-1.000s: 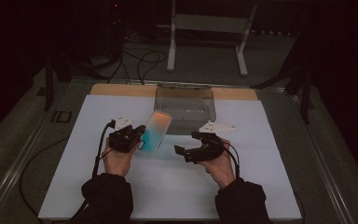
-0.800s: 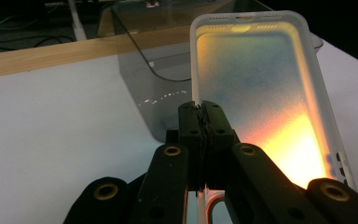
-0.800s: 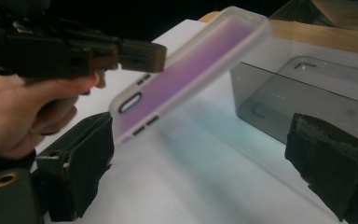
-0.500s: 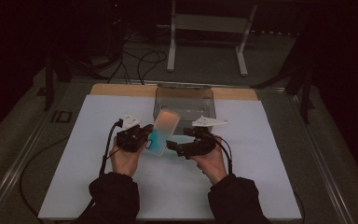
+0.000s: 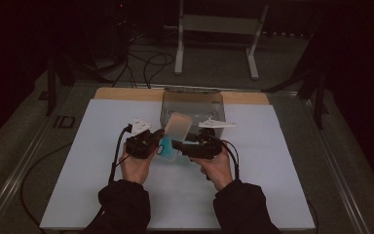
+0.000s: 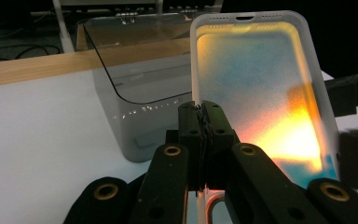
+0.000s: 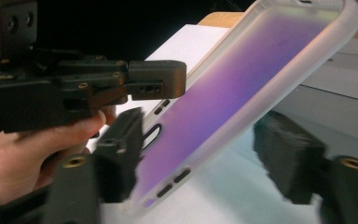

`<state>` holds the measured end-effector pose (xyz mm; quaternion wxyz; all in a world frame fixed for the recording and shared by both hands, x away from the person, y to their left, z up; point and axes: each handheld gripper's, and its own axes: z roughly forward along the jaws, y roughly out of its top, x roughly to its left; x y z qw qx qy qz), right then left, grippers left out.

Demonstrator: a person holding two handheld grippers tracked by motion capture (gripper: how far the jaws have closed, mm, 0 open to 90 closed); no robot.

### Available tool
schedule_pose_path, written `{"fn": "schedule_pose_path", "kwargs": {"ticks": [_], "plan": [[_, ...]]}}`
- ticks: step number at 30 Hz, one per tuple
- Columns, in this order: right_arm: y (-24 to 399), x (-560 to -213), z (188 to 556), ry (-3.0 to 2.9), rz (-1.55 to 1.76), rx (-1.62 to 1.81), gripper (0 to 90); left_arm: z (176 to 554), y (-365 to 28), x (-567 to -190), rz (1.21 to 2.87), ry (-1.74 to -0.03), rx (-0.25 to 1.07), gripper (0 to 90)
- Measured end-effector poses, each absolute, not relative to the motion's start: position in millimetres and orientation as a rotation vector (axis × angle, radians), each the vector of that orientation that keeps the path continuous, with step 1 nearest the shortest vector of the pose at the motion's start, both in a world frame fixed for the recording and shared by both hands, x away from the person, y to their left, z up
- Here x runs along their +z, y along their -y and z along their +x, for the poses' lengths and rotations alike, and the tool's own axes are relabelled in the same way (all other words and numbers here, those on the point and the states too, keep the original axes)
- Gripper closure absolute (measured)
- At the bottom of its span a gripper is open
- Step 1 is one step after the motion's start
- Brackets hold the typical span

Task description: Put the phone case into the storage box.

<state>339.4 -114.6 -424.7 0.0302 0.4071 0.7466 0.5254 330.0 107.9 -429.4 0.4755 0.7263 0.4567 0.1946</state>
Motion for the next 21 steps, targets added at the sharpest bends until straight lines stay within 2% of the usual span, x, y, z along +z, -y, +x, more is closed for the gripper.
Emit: {"fn": "schedule_pose_path", "kwargs": {"ticks": [5, 9, 14, 21], "plan": [[114, -425, 342, -2.283, 1.332, 1.623, 51.0, 329, -106, -430, 1.768, -1.119, 0.474, 89.1], [111, -426, 342, -2.263, 1.363, 1.595, 57.1, 328, -104, -432, 1.759, -1.122, 0.474, 89.1], [112, -424, 344, -2.21, 1.506, 1.667, 70.2, 326, -104, -435, 1.739, -1.138, 0.471, 89.1], [113, -423, 350, -2.22, 1.689, 1.742, 78.1, 321, -99, -436, 1.721, -1.14, 0.488, 89.2]]}}
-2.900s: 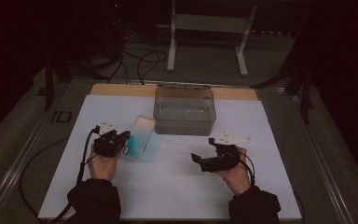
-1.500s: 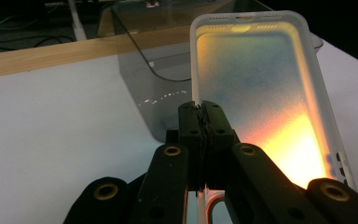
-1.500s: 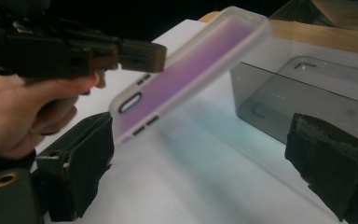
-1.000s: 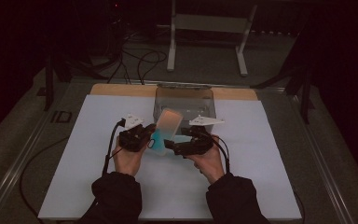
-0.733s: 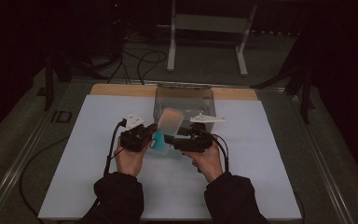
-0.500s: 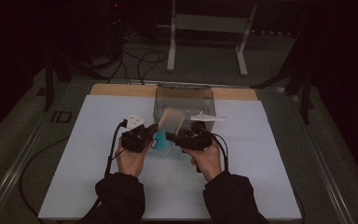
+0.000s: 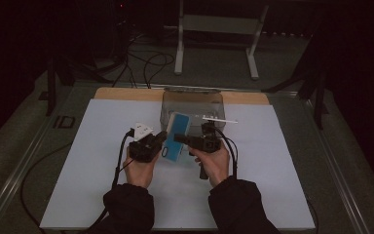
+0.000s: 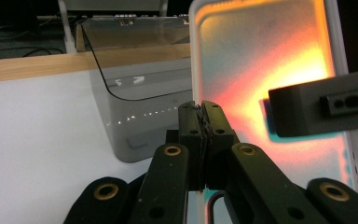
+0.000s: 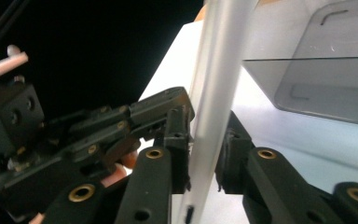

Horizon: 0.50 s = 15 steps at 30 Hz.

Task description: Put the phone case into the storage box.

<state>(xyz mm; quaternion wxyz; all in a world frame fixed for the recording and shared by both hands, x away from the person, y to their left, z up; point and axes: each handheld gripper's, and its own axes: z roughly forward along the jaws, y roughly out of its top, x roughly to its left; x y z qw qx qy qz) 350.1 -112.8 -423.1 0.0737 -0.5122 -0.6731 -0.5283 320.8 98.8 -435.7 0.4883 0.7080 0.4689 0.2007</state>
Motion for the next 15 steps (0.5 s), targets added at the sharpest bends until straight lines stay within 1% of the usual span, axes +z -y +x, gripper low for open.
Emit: {"fn": "schedule_pose_path", "kwargs": {"ticks": [5, 15], "plan": [[115.8, -422.8, 351.1, 1.975, -1.581, -1.588, 80.9, 319.1, -97.5, -435.5, 1.723, -1.143, 0.477, 89.1], [116.6, -424.2, 351.1, 1.969, -1.609, -1.574, 81.5, 320.3, -97.2, -436.9, 1.75, -1.126, 0.471, 87.5]]}}
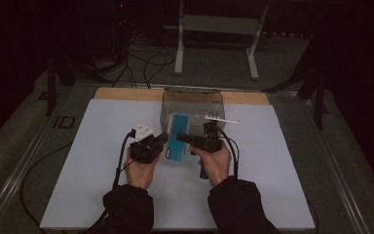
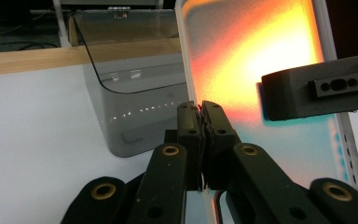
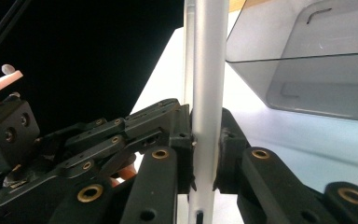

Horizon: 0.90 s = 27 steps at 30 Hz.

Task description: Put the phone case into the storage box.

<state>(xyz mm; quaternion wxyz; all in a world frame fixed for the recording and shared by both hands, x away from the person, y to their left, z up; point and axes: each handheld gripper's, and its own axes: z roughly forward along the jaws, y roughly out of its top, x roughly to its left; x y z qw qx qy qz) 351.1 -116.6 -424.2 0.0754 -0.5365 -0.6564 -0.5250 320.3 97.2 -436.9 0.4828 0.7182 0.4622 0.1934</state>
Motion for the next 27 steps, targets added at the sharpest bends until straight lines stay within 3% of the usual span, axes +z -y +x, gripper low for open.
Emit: {"fn": "schedule_pose_path", "kwargs": {"ticks": [6, 7, 8, 18, 19, 20, 23, 25, 27], "plan": [[117, -423, 351, 1.992, -1.6, -1.575, 81.5, 320, -98, -437, 1.771, -1.094, 0.477, 72.4], [117, -423, 351, 2.001, -1.601, -1.57, 81.5, 320, -98, -437, 1.774, -1.09, 0.48, 64.2], [117, -423, 351, 2.001, -1.601, -1.57, 81.5, 320, -98, -436, 1.779, -1.09, 0.49, 64.2], [117, -423, 351, 2.031, -1.606, -1.56, 81.4, 320, -107, -429, 1.77, -1.097, 0.568, 21.5], [117, -423, 351, 2.031, -1.606, -1.56, 81.4, 320, -109, -429, 1.765, -1.099, 0.573, 21.5], [117, -422, 352, 2.036, -1.604, -1.558, 81.4, 320, -112, -427, 1.765, -1.098, 0.592, 15.3], [117, -422, 352, 2.037, -1.604, -1.56, 81.4, 319, -114, -425, 1.765, -1.105, 0.608, 13.1], [116, -422, 352, 2.049, -1.601, -1.557, 81.4, 319, -117, -424, 1.771, -1.091, 0.606, 2.8], [116, -421, 352, 2.052, -1.602, -1.554, 81.4, 319, -119, -424, 1.768, -1.084, 0.609, 0.2]]}}
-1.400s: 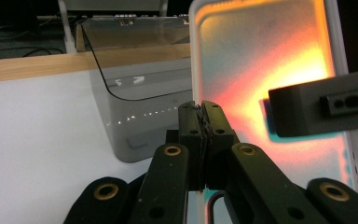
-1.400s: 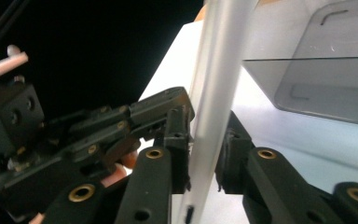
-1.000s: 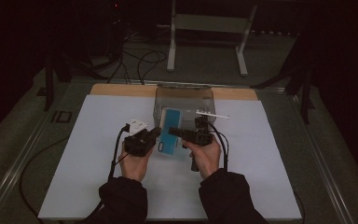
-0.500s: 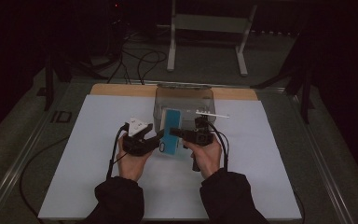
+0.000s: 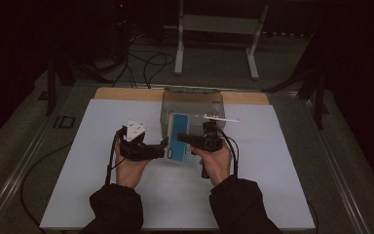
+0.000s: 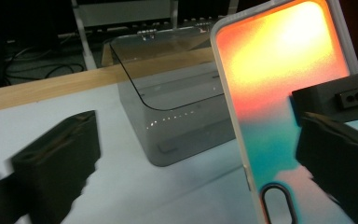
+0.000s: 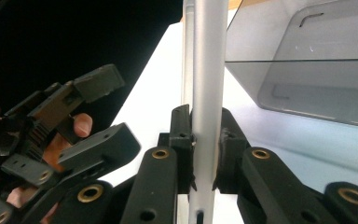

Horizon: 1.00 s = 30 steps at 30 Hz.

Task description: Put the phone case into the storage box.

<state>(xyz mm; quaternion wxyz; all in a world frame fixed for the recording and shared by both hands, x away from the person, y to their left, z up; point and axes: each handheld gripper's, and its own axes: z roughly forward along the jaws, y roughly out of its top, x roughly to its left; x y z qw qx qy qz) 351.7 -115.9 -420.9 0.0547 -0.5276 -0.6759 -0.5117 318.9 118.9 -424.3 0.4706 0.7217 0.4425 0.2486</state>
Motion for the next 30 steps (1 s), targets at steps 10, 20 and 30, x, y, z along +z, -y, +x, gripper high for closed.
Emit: {"fn": "schedule_pose_path", "kwargs": {"ticks": [10, 20, 30], "plan": [[116, -419, 353, 2.08, -1.601, -1.539, 81.4, 313, -135, -422, 1.73, -1.044, 0.636, 0.0], [116, -416, 354, 2.101, -1.602, -1.532, 81.4, 307, -149, -425, 1.725, -1.014, 0.653, 0.0], [116, -415, 356, 2.12, -1.605, -1.515, 81.4, 296, -168, -435, 1.729, -0.997, 0.664, 0.0]]}}
